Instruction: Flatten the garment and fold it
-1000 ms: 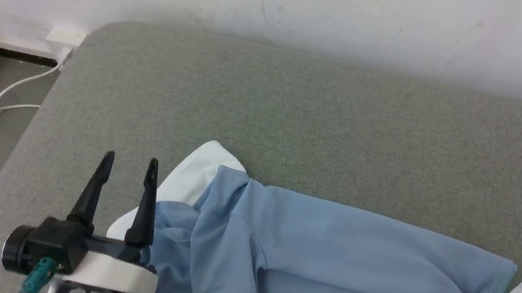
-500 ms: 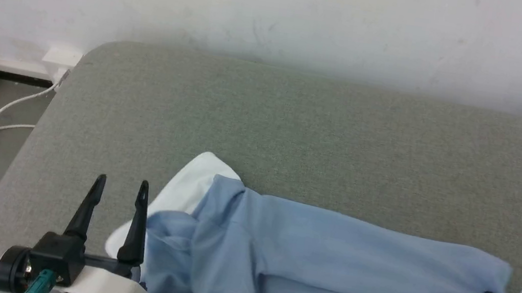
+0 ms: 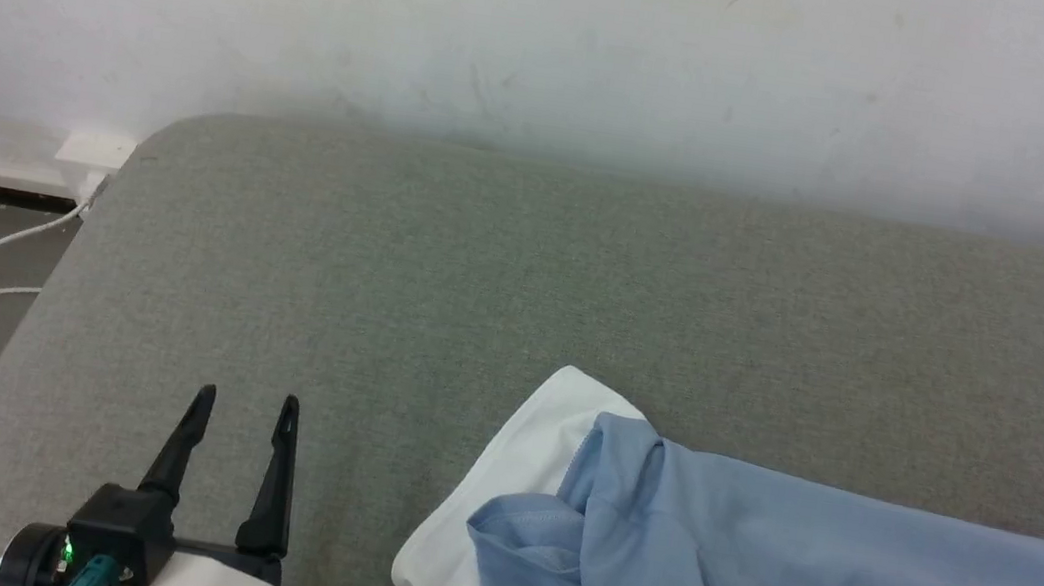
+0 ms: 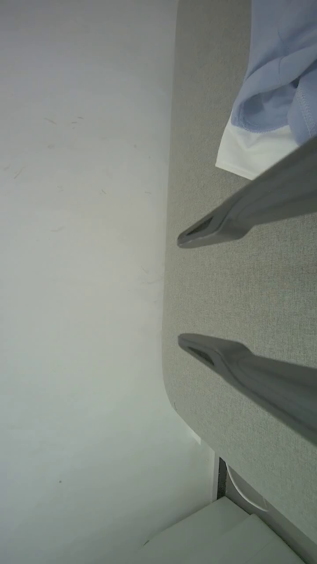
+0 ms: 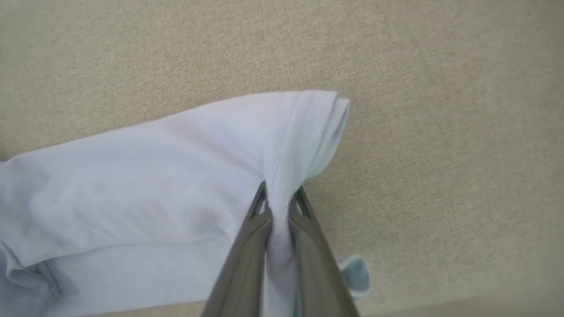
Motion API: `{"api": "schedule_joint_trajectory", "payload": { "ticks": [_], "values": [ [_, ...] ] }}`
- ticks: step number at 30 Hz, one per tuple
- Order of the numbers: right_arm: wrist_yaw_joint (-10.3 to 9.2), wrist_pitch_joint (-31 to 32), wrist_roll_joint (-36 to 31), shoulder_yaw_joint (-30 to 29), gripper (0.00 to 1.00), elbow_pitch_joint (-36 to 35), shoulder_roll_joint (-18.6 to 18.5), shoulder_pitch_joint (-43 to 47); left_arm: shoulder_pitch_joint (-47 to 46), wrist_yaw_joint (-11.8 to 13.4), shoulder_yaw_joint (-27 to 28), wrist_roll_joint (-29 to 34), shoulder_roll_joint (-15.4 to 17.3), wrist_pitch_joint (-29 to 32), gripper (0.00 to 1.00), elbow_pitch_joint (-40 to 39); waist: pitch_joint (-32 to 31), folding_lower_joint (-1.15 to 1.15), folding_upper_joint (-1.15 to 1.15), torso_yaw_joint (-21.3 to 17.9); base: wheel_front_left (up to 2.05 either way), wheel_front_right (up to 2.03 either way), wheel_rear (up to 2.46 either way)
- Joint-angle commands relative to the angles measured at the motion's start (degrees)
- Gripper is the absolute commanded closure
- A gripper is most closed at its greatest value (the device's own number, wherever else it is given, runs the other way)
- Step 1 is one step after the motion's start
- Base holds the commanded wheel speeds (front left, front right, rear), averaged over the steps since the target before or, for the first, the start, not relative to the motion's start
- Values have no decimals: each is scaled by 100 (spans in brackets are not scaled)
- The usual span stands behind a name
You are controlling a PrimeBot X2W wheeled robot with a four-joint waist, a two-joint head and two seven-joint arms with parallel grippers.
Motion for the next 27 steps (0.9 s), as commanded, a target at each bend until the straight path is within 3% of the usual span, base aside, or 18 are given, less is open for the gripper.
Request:
{"api": "schedule_joint_trajectory", "payload": {
  "ticks": [1, 4, 8, 13, 20, 27],
  "values": [
    [-5, 63, 57, 22, 100, -53, 117, 27, 42, 15, -1, -53, 13, 17, 0, 14, -30, 0, 0, -27, 0, 0, 0],
    [-5, 524, 552, 214, 100, -404, 613, 13, 57, 2, -23, -74, 29, 59, 0, 37, -72, 0, 0, -50, 0, 0, 0],
    [-5, 1030, 1324, 940, 100, -901, 1204, 114, 62, -10, -39, -104, 50, 90, 0, 48, -98, 0, 0, -65, 0, 0, 0],
    [-5, 1110, 2229, 1886, 100, -1253, 1733, -51, -35, -23, -58, -114, 77, 119, 0, 66, -31, 0, 0, -42, 0, 0, 0],
    [-5, 88, 2772, 3288, 100, -1010, 1995, -696, -254, -90, -173, -117, 47, 122, 0, 157, 110, 0, 0, 144, 0, 0, 0],
    [-5, -1213, 2039, 4305, 100, 360, 1979, -1291, -515, -203, -349, -142, -70, 72, 0, 388, 226, 0, 0, 462, 0, 0, 0]
  ]
}}
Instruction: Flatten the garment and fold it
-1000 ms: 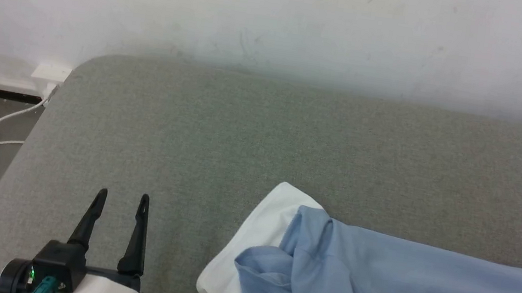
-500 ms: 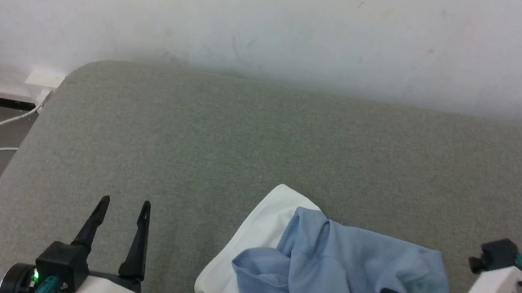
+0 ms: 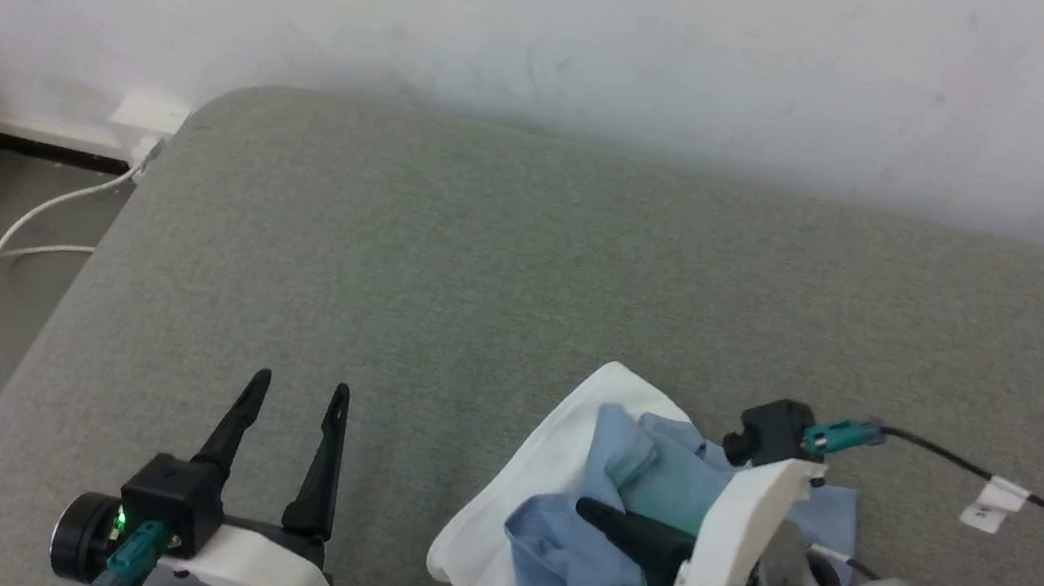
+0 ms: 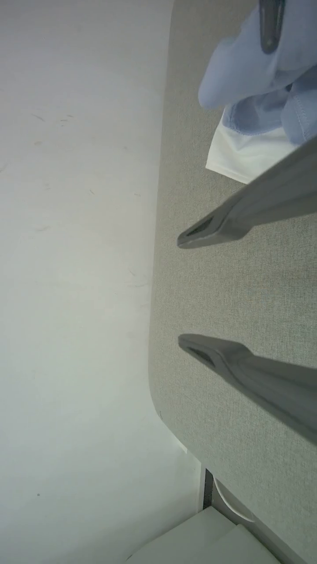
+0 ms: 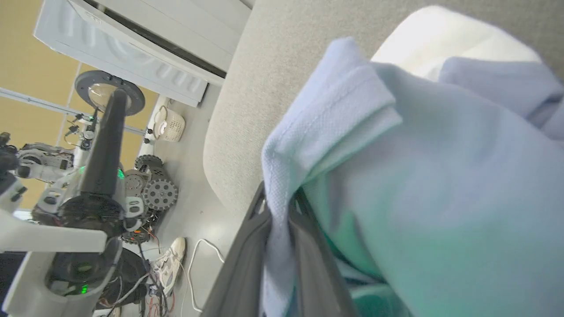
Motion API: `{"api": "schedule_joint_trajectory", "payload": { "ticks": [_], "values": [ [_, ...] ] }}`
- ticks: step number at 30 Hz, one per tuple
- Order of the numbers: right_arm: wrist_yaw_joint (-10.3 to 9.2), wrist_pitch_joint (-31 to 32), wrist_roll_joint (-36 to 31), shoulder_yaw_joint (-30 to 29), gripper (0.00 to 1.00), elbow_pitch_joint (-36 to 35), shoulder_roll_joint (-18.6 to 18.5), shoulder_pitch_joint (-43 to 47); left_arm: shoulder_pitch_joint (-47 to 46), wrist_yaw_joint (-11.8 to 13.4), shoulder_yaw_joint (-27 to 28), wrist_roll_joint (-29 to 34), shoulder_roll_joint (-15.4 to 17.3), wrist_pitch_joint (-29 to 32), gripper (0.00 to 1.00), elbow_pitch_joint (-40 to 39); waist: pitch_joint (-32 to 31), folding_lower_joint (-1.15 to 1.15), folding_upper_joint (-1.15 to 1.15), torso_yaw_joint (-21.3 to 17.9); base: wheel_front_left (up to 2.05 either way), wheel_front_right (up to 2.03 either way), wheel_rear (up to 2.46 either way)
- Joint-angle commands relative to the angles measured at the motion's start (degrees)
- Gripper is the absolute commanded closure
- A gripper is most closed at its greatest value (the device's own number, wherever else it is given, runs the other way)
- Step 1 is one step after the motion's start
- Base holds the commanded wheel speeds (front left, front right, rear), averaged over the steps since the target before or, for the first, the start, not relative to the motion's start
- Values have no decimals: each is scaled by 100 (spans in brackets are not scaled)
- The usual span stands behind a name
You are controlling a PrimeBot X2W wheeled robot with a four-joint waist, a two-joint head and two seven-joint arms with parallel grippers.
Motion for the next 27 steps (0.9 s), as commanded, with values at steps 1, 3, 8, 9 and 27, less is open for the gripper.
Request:
{"api": "schedule_joint_trajectory", "payload": {
  "ticks": [1, 3, 8, 9, 27],
  "values": [
    [-4, -289, -235, 200, 100, 384, -54, -160, -114, -50, -31, -25, -46, -55, 0, 83, 99, -1, 0, 170, 0, 0, 0],
    [-4, -691, -466, 390, 75, 786, -86, -300, -155, -63, -41, -37, -72, -92, 0, 166, 127, -1, 0, 206, 0, 0, 0],
    [-4, -1569, -628, 898, 0, 1277, -146, -665, -181, -43, -31, -49, -103, -163, 0, 322, 154, -1, 0, 226, 0, 0, 0],
    [-4, -1698, -647, 1034, 0, 1261, -204, -749, -176, -39, -22, -50, -101, -177, 0, 337, 150, -1, 0, 216, 0, 0, 0],
    [-4, -4165, -3915, 257, 0, -304, -1657, -290, -19, 87, 236, -192, -72, -289, 0, 430, -83, -1, 0, -315, 0, 0, 0]
  ]
}}
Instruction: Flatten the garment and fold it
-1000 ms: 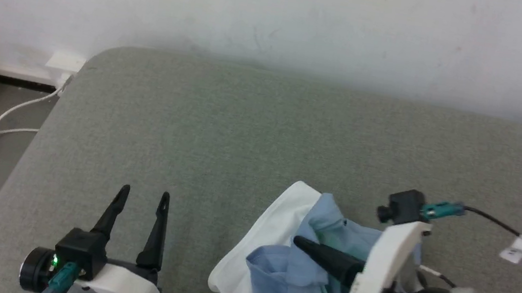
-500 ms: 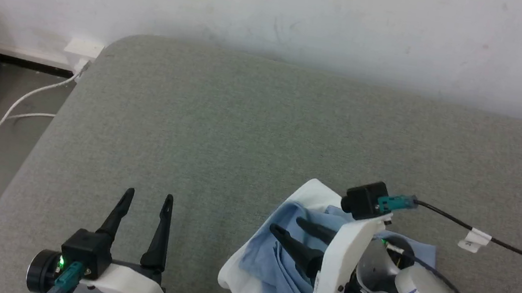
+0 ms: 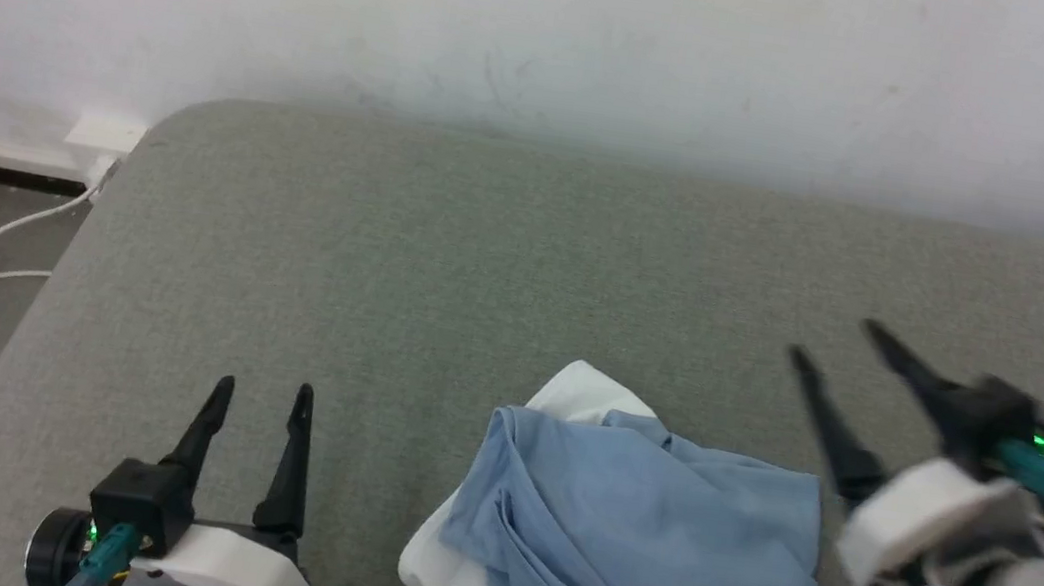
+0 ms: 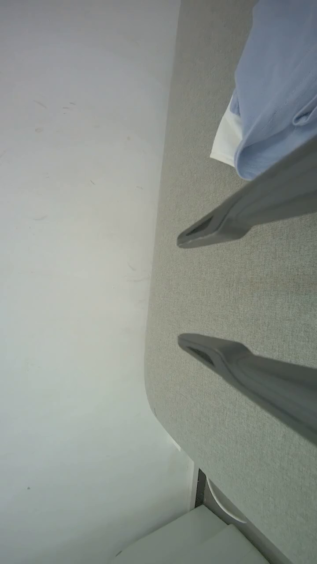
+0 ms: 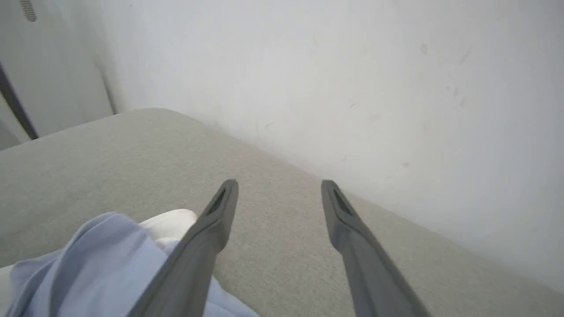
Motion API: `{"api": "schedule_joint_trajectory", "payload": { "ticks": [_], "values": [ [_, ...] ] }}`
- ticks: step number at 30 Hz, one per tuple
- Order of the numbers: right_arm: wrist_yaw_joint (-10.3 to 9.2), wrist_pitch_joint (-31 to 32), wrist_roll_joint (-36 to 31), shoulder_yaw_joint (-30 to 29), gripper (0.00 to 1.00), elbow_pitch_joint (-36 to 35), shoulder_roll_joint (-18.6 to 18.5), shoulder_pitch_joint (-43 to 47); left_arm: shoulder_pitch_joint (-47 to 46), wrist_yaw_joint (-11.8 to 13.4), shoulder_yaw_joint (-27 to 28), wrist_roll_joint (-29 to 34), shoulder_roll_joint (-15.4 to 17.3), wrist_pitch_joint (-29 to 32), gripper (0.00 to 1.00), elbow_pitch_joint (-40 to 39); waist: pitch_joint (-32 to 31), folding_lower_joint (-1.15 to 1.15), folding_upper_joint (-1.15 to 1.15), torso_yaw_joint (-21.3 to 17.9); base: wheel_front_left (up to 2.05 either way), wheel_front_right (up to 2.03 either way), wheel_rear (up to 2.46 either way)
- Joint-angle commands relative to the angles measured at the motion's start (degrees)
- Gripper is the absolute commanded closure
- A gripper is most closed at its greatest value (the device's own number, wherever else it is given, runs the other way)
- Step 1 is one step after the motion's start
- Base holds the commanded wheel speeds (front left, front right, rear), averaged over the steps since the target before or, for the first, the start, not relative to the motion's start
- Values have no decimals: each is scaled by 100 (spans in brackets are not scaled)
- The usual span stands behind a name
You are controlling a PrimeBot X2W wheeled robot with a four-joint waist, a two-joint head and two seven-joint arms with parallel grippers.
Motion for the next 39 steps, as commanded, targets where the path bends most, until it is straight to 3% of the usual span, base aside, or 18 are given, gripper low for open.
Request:
{"api": "schedule_joint_trajectory", "payload": {
  "ticks": [1, 5, 13, 19, 23, 30, 34, 39],
  "values": [
    [-6, -159, -186, -656, 0, -283, 95, 436, 70, 66, 73, -37, 2, -45, 0, -1, -58, 0, 1, -133, 0, 0, 0],
    [-6, -389, -481, -1727, 0, -946, 314, 1134, 159, 127, 156, -50, 4, -57, 0, -14, -128, 0, 1, -265, 0, 0, 0],
    [-6, -348, -578, -2558, 0, -1945, 916, 2310, 302, 141, 267, -105, 43, -66, 0, 41, -277, 0, 1, -465, 0, 0, 0],
    [-6, -99, -141, -2925, 0, -2125, 1350, 2855, 385, 145, 333, -167, 61, -70, 0, 59, -292, 0, 1, -601, 0, 0, 0],
    [-6, 328, 485, -3573, 0, -1740, 1358, 2862, 399, 164, 364, -198, 49, -71, 0, 41, -248, 0, 1, -619, 0, 0, 0],
    [-6, 1654, 1574, -4286, 0, -599, 974, 2652, 335, 161, 381, -230, 0, -74, 0, 32, -159, 0, 1, -484, 0, 0, 0],
    [-6, 2731, 2430, -4182, 0, 139, 989, 2387, 273, 137, 360, -220, -33, -75, 0, 44, -95, 0, 1, -371, 0, 0, 0],
    [-6, 3769, 3493, -3640, 0, 638, 1398, 1931, 202, 109, 324, -200, -100, -76, 0, 87, -34, 0, 1, -230, 0, 0, 0]
  ]
}}
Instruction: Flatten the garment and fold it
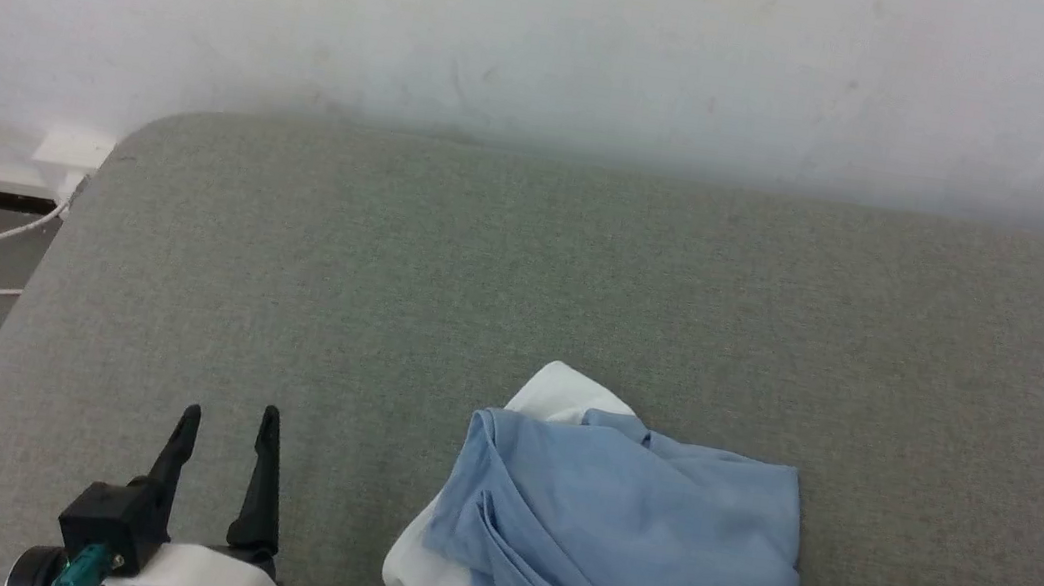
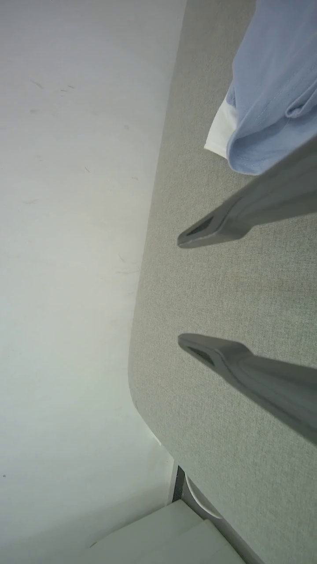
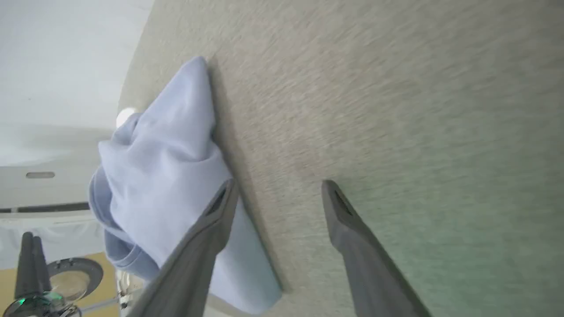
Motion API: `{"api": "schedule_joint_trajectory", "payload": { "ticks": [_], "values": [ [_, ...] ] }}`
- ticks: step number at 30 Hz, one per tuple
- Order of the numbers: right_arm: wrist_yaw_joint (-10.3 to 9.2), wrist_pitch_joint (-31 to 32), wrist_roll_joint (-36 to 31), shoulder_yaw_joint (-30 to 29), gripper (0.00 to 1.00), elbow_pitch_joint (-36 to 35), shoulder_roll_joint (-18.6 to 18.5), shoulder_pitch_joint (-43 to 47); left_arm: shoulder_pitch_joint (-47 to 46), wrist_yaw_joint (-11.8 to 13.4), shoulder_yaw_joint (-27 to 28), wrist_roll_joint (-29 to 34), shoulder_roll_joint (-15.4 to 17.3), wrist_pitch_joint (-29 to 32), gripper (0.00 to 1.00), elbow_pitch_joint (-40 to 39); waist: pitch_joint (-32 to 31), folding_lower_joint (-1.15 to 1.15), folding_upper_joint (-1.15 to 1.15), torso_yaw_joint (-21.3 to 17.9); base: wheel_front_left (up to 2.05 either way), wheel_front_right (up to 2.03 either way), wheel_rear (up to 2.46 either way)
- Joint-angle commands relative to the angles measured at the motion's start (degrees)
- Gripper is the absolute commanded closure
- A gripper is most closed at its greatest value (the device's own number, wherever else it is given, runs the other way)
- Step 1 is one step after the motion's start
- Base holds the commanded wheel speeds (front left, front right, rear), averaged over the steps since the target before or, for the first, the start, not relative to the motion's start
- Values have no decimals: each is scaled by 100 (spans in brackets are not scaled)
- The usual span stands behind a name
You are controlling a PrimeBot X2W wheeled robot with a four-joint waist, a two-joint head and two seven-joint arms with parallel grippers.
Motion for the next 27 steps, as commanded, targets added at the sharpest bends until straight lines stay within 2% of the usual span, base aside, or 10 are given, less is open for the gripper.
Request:
{"api": "schedule_joint_trajectory", "payload": {
  "ticks": [1, 5, 8, 9, 10, 11, 14, 18, 23, 27],
  "values": [
    [-4, 151, 313, 214, 0, 58, 131, -242, -112, -16, -4, 14, -40, -31, 0, 17, 53, 0, 1, 90, 0, 0, 0],
    [-4, 319, 1046, 708, 0, 311, 281, -591, -209, -51, -26, 27, -102, -32, 0, 56, 107, 0, 1, 205, 0, 0, 0],
    [-4, 327, 1234, 1064, 0, 592, 305, -758, -266, -82, -34, 45, -129, -32, 0, 89, 119, 0, 1, 286, 0, 0, 0],
    [-4, 317, 1220, 1178, 56, 687, 291, -800, -278, -92, -36, 53, -136, -32, 0, 98, 122, 0, 1, 312, 0, 0, 0],
    [-4, 300, 1198, 1283, 94, 779, 268, -834, -289, -102, -40, 62, -144, -32, 0, 104, 132, 0, 1, 340, 0, 0, 0],
    [-4, 297, 1195, 1370, 100, 871, 255, -870, -296, -107, -36, 70, -152, -32, 0, 106, 136, 0, 1, 355, 0, 0, 0],
    [-4, 132, 1032, 1652, 100, 947, 93, -990, -292, -110, -9, 94, -178, -32, 0, 102, 151, 0, 1, 380, 0, 0, 0],
    [-4, -261, 541, 2161, 100, 675, -335, -1152, -242, -102, 50, 116, -216, -32, 0, 94, 143, 0, 1, 322, 0, 0, 0],
    [-4, -796, -787, 2783, 100, 286, -1132, -1317, -179, -113, 99, 154, -261, -32, 0, 84, 63, 0, 1, 77, 0, 0, 0],
    [-4, -784, -1805, 3044, 100, 56, -1536, -1419, -99, -126, 179, 157, -308, -32, 0, 38, 50, 0, 1, -326, 0, 0, 0]
  ]
}}
